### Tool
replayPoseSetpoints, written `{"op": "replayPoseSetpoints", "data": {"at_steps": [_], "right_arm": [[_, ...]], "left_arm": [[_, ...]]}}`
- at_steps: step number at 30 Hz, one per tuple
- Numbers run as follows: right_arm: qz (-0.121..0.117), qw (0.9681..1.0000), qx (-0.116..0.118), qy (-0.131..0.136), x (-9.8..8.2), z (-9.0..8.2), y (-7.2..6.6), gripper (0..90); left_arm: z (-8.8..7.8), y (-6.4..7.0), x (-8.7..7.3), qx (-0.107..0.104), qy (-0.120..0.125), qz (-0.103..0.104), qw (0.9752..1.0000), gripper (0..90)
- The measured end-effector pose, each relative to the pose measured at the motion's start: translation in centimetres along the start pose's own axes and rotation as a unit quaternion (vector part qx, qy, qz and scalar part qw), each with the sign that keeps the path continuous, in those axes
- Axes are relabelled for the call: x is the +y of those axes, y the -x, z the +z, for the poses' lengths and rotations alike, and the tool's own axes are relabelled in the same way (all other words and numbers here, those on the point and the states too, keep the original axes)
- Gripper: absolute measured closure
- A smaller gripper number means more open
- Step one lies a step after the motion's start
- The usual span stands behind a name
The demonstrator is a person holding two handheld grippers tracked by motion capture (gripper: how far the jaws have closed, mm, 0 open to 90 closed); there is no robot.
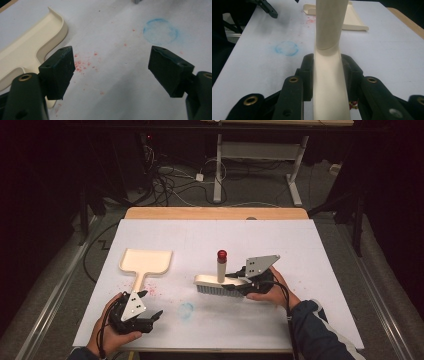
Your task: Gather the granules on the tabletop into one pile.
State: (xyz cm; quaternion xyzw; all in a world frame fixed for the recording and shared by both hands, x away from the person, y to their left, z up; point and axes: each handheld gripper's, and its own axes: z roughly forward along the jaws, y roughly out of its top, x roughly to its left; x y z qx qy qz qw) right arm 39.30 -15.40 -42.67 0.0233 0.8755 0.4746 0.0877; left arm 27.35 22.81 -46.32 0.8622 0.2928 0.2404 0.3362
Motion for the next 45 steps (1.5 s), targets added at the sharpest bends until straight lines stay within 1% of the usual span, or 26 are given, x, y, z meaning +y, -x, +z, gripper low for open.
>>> {"op": "replayPoseSetpoints", "data": {"at_steps": [4, 6, 8, 11, 12, 14, 15, 17, 18, 20, 21, 23, 25, 27, 30, 33, 34, 35, 37, 39, 42, 45], "right_arm": [[0.004, 0.9998, -0.017, 0.009, 0.4, -0.4, -0.1, 67.6], [0.009, 0.9993, -0.034, 0.014, 0.6, -0.9, -0.3, 67.6], [0.013, 0.9988, -0.041, 0.022, 0.8, -1.5, -0.5, 67.6], [0.025, 0.9973, -0.063, 0.028, 1.0, -2.7, -0.8, 67.6], [0.030, 0.9962, -0.077, 0.028, 1.2, -3.3, -0.9, 67.6], [0.044, 0.9942, -0.095, 0.027, 1.3, -4.1, -1.1, 67.6], [0.046, 0.9933, -0.103, 0.026, 1.3, -4.6, -1.3, 67.6], [0.055, 0.9909, -0.121, 0.020, 1.2, -5.6, -1.7, 67.6], [0.056, 0.9896, -0.131, 0.015, 1.2, -6.2, -2.0, 67.6], [0.059, 0.9851, -0.161, -0.004, 1.0, -7.1, -2.7, 67.6], [0.066, 0.9827, -0.172, -0.013, 0.7, -7.6, -3.1, 67.6], [0.080, 0.9793, -0.185, -0.020, 0.2, -8.3, -3.7, 67.6], [0.088, 0.9763, -0.194, -0.034, -0.4, -9.0, -4.3, 67.6], [0.098, 0.9719, -0.209, -0.045, -1.1, -9.6, -5.0, 67.6], [0.113, 0.9669, -0.220, -0.061, -2.2, -10.3, -6.0, 67.6], [0.124, 0.9643, -0.222, -0.073, -3.2, -10.8, -6.6, 67.6], [0.127, 0.9629, -0.225, -0.079, -3.6, -10.7, -6.8, 67.6], [0.131, 0.9624, -0.225, -0.078, -3.8, -10.7, -6.8, 67.6], [0.137, 0.9632, -0.220, -0.072, -4.0, -10.5, -6.8, 67.6], [0.137, 0.9625, -0.223, -0.070, -3.9, -10.0, -6.7, 67.6], [0.134, 0.9631, -0.224, -0.067, -3.4, -8.9, -6.7, 67.7], [0.128, 0.9630, -0.226, -0.070, -2.8, -7.6, -6.5, 67.7]], "left_arm": [[-0.1, 0.0, 0.0, 0.000, 0.002, 0.002, 1.0000, 20.6], [-0.1, 0.0, 0.0, 0.000, 0.004, 0.001, 1.0000, 20.6], [-0.1, 0.0, 0.0, 0.000, 0.004, 0.002, 1.0000, 20.6], [-0.2, 0.0, 0.0, 0.000, 0.006, 0.002, 1.0000, 20.6], [-0.2, 0.0, 0.0, 0.001, 0.006, 0.002, 1.0000, 20.6], [-0.3, 0.1, 0.0, 0.002, 0.006, 0.003, 1.0000, 20.6], [-0.4, 0.1, 0.0, 0.002, 0.007, 0.002, 1.0000, 20.6], [-0.4, 0.1, 0.0, 0.003, 0.008, 0.002, 1.0000, 20.6], [-0.5, 0.1, 0.0, 0.003, 0.010, 0.001, 0.9999, 20.6], [-0.5, 0.1, 0.0, 0.003, 0.010, 0.000, 0.9999, 20.6], [-0.5, 0.1, 0.0, 0.003, 0.010, 0.001, 0.9999, 20.6], [-0.5, 0.1, 0.0, 0.002, 0.010, 0.002, 0.9999, 20.6], [-0.6, 0.1, 0.1, 0.003, 0.010, 0.006, 0.9999, 20.6], [-0.6, 0.1, 0.1, 0.003, 0.011, 0.007, 0.9999, 20.6], [-0.5, 0.1, 0.1, 0.003, 0.010, 0.007, 0.9999, 20.6], [-0.4, 0.1, 0.2, 0.002, 0.010, 0.006, 0.9999, 20.6], [-0.4, 0.1, 0.2, 0.001, 0.010, 0.006, 0.9999, 20.6], [-0.4, 0.2, 0.2, 0.001, 0.009, 0.007, 0.9999, 20.6], [-0.3, 0.2, 0.3, -0.001, 0.007, 0.010, 0.9999, 20.6], [-0.3, 0.2, 0.3, -0.002, 0.006, 0.011, 0.9999, 20.6], [-0.2, 0.2, 0.3, -0.003, 0.005, 0.012, 0.9999, 20.6], [-0.1, 0.2, 0.3, -0.004, 0.004, 0.012, 0.9999, 20.6]]}}
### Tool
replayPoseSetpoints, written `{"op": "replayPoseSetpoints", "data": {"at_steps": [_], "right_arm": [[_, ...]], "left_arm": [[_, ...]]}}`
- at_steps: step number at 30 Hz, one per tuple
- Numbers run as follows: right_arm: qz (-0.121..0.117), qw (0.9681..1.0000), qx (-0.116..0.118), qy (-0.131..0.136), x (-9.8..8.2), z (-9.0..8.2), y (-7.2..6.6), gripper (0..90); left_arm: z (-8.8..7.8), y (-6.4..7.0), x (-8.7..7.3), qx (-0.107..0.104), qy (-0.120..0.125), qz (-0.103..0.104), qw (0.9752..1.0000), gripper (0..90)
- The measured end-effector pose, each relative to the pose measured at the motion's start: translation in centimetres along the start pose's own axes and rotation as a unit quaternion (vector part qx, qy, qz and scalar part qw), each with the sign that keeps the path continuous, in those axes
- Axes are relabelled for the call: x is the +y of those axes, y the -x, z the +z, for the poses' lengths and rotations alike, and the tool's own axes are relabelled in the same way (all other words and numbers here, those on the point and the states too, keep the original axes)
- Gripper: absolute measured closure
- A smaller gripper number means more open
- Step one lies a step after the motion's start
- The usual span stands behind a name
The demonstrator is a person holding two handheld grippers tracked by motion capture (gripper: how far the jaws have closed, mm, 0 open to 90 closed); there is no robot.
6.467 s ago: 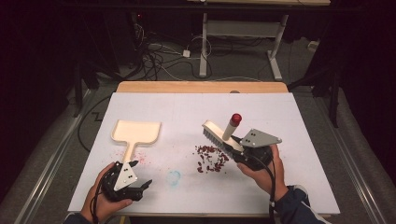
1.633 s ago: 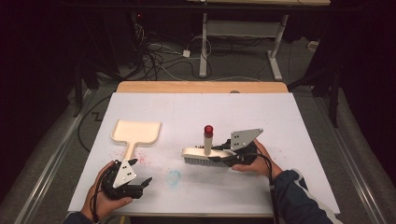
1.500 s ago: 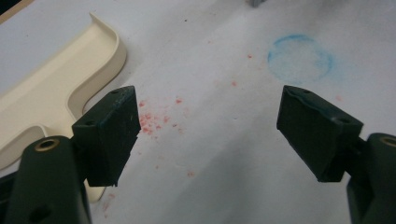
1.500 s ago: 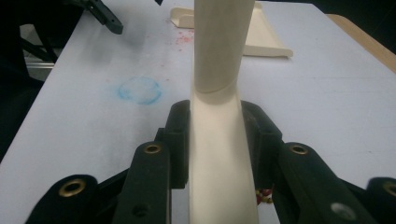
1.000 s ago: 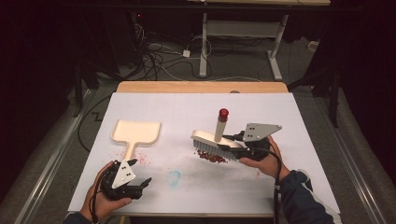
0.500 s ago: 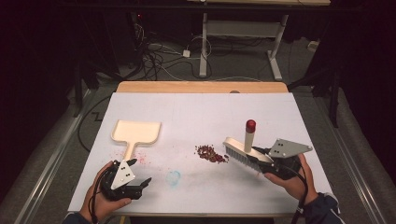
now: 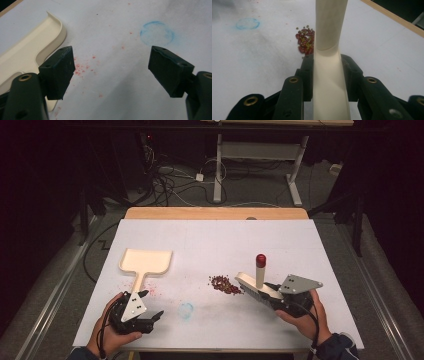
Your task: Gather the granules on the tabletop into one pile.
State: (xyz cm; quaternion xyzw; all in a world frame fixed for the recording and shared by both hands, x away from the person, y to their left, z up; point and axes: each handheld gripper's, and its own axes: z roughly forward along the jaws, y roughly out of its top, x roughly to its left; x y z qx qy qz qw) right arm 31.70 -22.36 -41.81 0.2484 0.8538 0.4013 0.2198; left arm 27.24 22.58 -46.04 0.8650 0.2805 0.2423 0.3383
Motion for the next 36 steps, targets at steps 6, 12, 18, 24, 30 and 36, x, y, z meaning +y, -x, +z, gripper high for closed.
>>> {"op": "replayPoseSetpoints", "data": {"at_steps": [6, 12, 18, 24, 30, 36], "right_arm": [[0.007, 0.9997, -0.023, 0.003, 1.6, 1.6, -0.6, 67.7], [0.007, 0.9993, -0.036, 0.011, 2.5, 2.2, -0.9, 67.6], [0.024, 0.9973, -0.065, 0.026, 2.5, 1.8, -0.5, 67.6], [0.061, 0.9883, -0.137, 0.026, 2.2, 3.2, -0.6, 67.6], [0.070, 0.9837, -0.163, 0.028, 2.3, 5.7, -1.9, 67.6], [0.093, 0.9776, -0.185, 0.040, 3.3, 7.5, -3.9, 67.6]], "left_arm": [[0.0, 0.0, 0.0, -0.001, -0.001, 0.000, 1.0000, 20.6], [0.0, 0.0, 0.0, -0.001, -0.001, 0.001, 1.0000, 20.6], [0.0, 0.0, 0.0, -0.001, -0.002, -0.002, 1.0000, 20.6], [0.2, 0.1, 0.0, -0.001, -0.003, -0.001, 1.0000, 20.8], [0.1, 0.1, 0.0, 0.000, -0.005, 0.000, 1.0000, 22.2], [0.0, 0.1, 0.1, 0.000, -0.003, 0.003, 1.0000, 22.5]]}}
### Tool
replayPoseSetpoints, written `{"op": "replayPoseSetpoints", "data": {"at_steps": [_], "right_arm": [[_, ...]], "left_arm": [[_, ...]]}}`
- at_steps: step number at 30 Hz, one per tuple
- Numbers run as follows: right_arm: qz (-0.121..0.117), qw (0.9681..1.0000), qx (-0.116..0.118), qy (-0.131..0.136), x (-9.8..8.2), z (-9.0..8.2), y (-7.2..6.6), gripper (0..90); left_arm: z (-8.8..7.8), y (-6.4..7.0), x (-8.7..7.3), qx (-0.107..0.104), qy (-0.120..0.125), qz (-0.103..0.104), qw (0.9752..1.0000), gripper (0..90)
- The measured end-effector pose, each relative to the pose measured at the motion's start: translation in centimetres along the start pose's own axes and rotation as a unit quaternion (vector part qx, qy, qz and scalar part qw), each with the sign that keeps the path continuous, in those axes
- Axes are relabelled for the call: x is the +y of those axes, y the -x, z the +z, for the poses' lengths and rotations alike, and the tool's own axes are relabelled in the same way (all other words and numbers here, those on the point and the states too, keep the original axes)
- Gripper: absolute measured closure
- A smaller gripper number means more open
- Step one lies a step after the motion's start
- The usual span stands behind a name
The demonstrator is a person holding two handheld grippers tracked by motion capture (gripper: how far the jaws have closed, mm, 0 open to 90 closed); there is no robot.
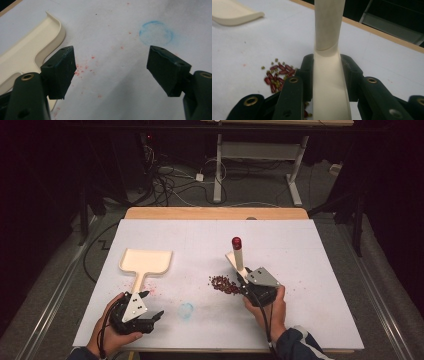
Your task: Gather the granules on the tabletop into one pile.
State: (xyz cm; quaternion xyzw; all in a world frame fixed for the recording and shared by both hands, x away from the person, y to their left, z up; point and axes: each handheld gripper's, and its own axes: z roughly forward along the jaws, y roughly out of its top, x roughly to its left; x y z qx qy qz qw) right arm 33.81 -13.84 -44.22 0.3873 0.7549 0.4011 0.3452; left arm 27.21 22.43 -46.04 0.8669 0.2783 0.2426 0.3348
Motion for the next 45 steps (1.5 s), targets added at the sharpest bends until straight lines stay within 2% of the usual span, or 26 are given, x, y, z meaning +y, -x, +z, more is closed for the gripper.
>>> {"op": "replayPoseSetpoints", "data": {"at_steps": [4, 9, 13, 15, 18, 23, 26, 27, 28, 36, 41, 45], "right_arm": [[0.010, 0.9999, 0.006, 0.011, 0.8, 1.1, -1.6, 67.7], [-0.012, 0.9997, -0.009, 0.018, 1.2, 2.1, -3.5, 67.7], [-0.002, 0.9996, -0.015, 0.023, 1.4, 2.2, -3.2, 67.7], [-0.005, 0.9995, -0.015, 0.027, 1.5, 2.0, -2.8, 67.7], [-0.005, 0.9992, -0.024, 0.031, 1.7, 1.6, -2.0, 67.7], [-0.001, 0.9990, -0.014, 0.042, 2.1, 0.6, -0.2, 67.7], [-0.003, 0.9989, -0.003, 0.047, 2.4, -0.1, 0.8, 67.7], [-0.004, 0.9987, 0.004, 0.050, 2.4, -0.4, 1.2, 67.7], [-0.003, 0.9984, 0.021, 0.053, 2.5, -0.8, 1.7, 67.7], [-0.018, 0.9960, 0.056, 0.068, 3.0, -3.9, 5.3, 67.6], [-0.025, 0.9943, 0.077, 0.068, 2.7, -5.6, 7.3, 67.7], [-0.025, 0.9932, 0.093, 0.065, 2.1, -6.7, 8.2, 67.7]], "left_arm": [[0.1, 0.0, 0.0, 0.002, 0.002, -0.004, 1.0000, 23.9], [-0.1, 0.0, -0.1, -0.001, 0.004, -0.005, 1.0000, 24.0], [-0.1, -0.1, -0.2, -0.001, 0.005, -0.007, 1.0000, 23.9], [-0.1, -0.1, -0.1, -0.002, 0.006, -0.006, 1.0000, 23.6], [-0.2, 0.0, -0.1, -0.002, 0.010, -0.006, 0.9999, 23.2], [-0.2, 0.0, -0.1, -0.001, 0.008, -0.005, 1.0000, 22.2], [-0.2, 0.0, -0.1, 0.000, 0.009, -0.007, 0.9999, 21.6], [-0.3, -0.1, -0.1, 0.001, 0.011, -0.008, 0.9999, 21.5], [-0.3, -0.1, -0.1, 0.002, 0.012, -0.008, 0.9999, 21.2], [-0.4, -0.1, -0.1, 0.007, 0.013, -0.012, 0.9998, 20.0], [-0.4, -0.1, -0.2, 0.010, 0.014, -0.013, 0.9998, 19.9], [-0.4, -0.1, -0.1, 0.011, 0.014, -0.013, 0.9998, 19.9]]}}
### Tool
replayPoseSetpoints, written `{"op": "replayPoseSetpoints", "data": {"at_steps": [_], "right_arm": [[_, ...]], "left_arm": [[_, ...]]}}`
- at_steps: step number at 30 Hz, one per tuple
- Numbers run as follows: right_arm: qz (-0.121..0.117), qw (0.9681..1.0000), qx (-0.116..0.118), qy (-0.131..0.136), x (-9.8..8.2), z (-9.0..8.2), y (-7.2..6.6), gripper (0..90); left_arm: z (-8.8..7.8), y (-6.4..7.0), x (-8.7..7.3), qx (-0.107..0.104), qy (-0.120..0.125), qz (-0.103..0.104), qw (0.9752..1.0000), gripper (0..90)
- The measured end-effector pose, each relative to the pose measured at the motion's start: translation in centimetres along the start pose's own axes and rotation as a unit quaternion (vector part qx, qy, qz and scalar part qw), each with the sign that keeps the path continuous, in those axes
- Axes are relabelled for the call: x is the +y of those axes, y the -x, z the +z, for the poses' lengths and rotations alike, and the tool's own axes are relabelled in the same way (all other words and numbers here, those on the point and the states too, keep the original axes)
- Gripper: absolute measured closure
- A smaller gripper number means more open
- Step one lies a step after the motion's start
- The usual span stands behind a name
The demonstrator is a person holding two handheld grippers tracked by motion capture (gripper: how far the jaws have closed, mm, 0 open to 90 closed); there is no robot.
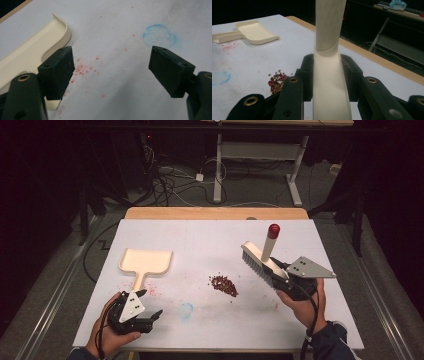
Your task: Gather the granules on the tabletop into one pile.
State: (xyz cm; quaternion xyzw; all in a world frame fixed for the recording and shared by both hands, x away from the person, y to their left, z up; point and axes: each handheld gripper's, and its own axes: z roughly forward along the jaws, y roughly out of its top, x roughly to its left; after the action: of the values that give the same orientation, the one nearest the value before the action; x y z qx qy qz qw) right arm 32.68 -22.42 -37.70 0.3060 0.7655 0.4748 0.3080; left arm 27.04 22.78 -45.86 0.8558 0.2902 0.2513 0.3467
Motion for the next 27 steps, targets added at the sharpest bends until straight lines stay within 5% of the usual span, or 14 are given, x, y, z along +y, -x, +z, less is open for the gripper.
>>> {"op": "replayPoseSetpoints", "data": {"at_steps": [8, 14, 24, 27], "right_arm": [[-0.013, 0.9992, 0.037, -0.013, -0.4, -2.0, 0.6, 67.6], [-0.012, 0.9955, 0.083, -0.044, -0.8, -3.7, 1.0, 67.6], [0.015, 0.9831, 0.148, -0.108, -2.7, -6.2, 2.6, 67.6], [0.025, 0.9763, 0.168, -0.134, -3.1, -6.1, 3.1, 67.6]], "left_arm": [[0.1, 0.0, 0.0, 0.001, -0.004, 0.000, 1.0000, 19.9], [0.1, 0.0, -0.1, 0.001, -0.005, -0.003, 1.0000, 19.9], [0.2, 0.0, 0.0, 0.001, -0.011, 0.001, 0.9999, 19.9], [0.2, -0.1, -0.1, -0.001, -0.012, 0.000, 0.9999, 19.9]]}}
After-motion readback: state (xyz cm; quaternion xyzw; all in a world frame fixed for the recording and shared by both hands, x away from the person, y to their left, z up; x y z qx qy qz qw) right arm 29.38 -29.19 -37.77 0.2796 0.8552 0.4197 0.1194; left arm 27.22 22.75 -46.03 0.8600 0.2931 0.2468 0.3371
